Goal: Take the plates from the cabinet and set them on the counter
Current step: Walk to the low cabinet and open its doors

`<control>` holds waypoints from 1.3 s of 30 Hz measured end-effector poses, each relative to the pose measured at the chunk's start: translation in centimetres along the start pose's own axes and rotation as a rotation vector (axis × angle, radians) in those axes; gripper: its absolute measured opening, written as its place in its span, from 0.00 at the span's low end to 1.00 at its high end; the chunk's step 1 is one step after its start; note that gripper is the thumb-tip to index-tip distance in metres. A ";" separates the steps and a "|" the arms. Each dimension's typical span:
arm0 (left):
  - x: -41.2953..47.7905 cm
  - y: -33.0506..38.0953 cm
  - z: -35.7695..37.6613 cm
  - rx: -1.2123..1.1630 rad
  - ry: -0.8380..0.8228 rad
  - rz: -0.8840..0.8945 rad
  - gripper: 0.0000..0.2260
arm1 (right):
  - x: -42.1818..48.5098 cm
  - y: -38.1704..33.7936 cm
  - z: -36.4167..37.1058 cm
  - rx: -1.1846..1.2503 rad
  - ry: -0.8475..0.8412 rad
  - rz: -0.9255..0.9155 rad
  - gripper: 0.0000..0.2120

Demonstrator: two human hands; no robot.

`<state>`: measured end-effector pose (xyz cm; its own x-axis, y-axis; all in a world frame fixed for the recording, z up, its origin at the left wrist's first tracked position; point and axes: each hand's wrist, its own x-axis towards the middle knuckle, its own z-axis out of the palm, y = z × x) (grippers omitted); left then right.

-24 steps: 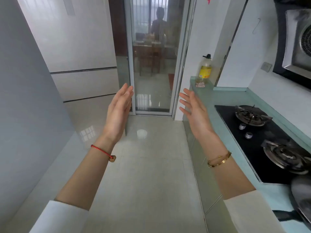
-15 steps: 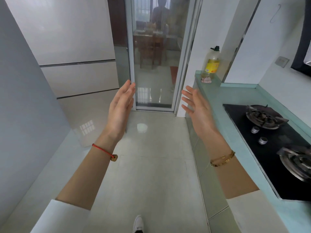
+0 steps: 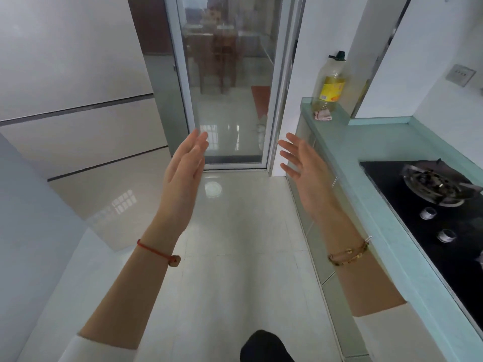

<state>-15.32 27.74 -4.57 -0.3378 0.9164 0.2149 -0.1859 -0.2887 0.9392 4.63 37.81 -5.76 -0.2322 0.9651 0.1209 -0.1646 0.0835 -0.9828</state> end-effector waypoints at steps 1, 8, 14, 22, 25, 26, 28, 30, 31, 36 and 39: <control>1.2 -0.6 -0.1 0.000 0.002 -0.016 0.27 | 1.1 0.5 -0.1 -0.006 0.004 0.010 0.19; 11.2 -5.0 -0.3 0.008 0.007 -0.060 0.26 | 10.7 3.9 -0.2 -0.009 -0.005 0.045 0.17; 21.5 -7.3 1.0 0.007 0.032 -0.050 0.27 | 21.4 5.1 -0.4 -0.021 -0.032 0.060 0.19; 33.7 -9.9 1.6 -0.044 0.097 -0.048 0.25 | 34.7 6.6 -0.4 -0.041 -0.063 0.075 0.19; 38.1 -11.3 1.1 -0.058 0.103 -0.064 0.26 | 38.9 7.6 0.0 -0.018 -0.062 0.078 0.19; 39.6 -11.8 0.9 -0.063 0.105 -0.069 0.26 | 40.4 7.9 0.2 -0.010 -0.057 0.083 0.19; 43.1 -13.0 0.3 -0.069 0.101 -0.071 0.24 | 43.5 8.6 0.6 -0.004 -0.038 0.089 0.19; 46.7 -14.3 -0.3 -0.078 0.085 -0.075 0.21 | 46.6 9.6 1.1 -0.003 -0.023 0.091 0.18; 48.6 -15.0 -0.6 -0.090 0.079 -0.087 0.20 | 48.2 10.1 1.4 0.000 -0.011 0.092 0.18; 58.9 -17.3 -1.8 -0.120 0.000 -0.125 0.19 | 56.4 12.1 2.9 0.024 0.074 0.090 0.19; 64.7 -18.4 -2.4 -0.125 -0.064 -0.149 0.19 | 61.0 13.0 3.6 0.033 0.154 0.078 0.20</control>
<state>-35.99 91.65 -8.59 -0.2392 0.9661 0.0968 -0.3434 -0.1774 0.9223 -15.15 96.82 -10.61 -0.0961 0.9952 0.0192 -0.1838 0.0012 -0.9830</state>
